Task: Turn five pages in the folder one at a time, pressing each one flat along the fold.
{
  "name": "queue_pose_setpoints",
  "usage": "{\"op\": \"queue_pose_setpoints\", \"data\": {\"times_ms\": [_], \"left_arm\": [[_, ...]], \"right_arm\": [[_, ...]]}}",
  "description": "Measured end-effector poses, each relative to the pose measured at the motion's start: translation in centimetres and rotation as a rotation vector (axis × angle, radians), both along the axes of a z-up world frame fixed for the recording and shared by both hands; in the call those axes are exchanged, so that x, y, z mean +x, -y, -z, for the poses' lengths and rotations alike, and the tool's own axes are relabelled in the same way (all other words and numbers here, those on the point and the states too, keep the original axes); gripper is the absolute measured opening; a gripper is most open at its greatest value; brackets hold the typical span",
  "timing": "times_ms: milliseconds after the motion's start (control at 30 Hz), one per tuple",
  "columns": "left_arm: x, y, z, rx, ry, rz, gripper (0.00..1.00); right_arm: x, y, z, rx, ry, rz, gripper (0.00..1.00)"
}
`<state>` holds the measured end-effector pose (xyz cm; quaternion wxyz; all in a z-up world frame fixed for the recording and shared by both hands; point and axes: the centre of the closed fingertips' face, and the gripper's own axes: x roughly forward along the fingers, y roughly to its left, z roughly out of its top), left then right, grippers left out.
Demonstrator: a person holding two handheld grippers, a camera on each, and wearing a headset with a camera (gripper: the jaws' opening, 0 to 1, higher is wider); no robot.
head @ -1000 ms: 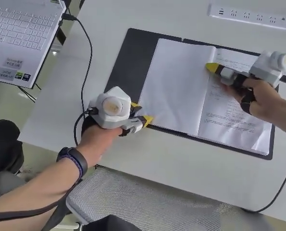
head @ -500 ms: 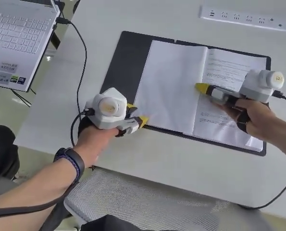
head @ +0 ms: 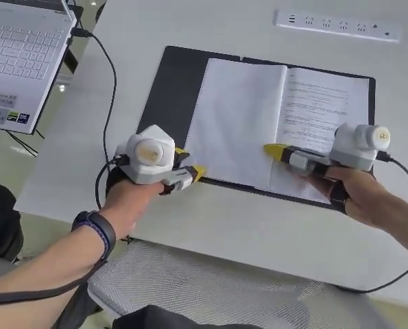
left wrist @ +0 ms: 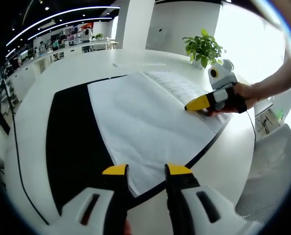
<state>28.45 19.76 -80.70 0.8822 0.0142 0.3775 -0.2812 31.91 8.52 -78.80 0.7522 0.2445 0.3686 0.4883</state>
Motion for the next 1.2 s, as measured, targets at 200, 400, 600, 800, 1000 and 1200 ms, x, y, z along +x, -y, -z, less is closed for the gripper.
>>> {"op": "queue_pose_setpoints", "data": {"times_ms": [200, 400, 600, 800, 1000, 1200], "left_arm": [[0.0, 0.0, 0.1, 0.000, 0.001, 0.000, 0.28], [0.0, 0.0, 0.1, 0.000, 0.002, -0.001, 0.28], [0.0, -0.1, 0.1, 0.000, 0.004, 0.000, 0.28], [0.0, -0.1, 0.2, 0.002, 0.005, 0.005, 0.28], [0.0, -0.1, 0.3, 0.002, 0.004, 0.006, 0.29], [0.1, -0.1, 0.3, 0.010, 0.000, 0.015, 0.29]], "right_arm": [[-2.7, -0.1, 0.1, 0.002, -0.016, -0.038, 0.00], [-5.0, -0.4, 0.3, -0.014, -0.017, -0.082, 0.00], [-5.7, -0.3, 0.4, -0.023, -0.020, -0.093, 0.00], [-6.4, -0.2, 0.6, -0.032, -0.024, -0.115, 0.00], [-6.4, -0.1, 0.7, -0.038, -0.030, -0.115, 0.00], [-6.4, -0.1, 0.7, -0.038, -0.035, -0.102, 0.00]]}}
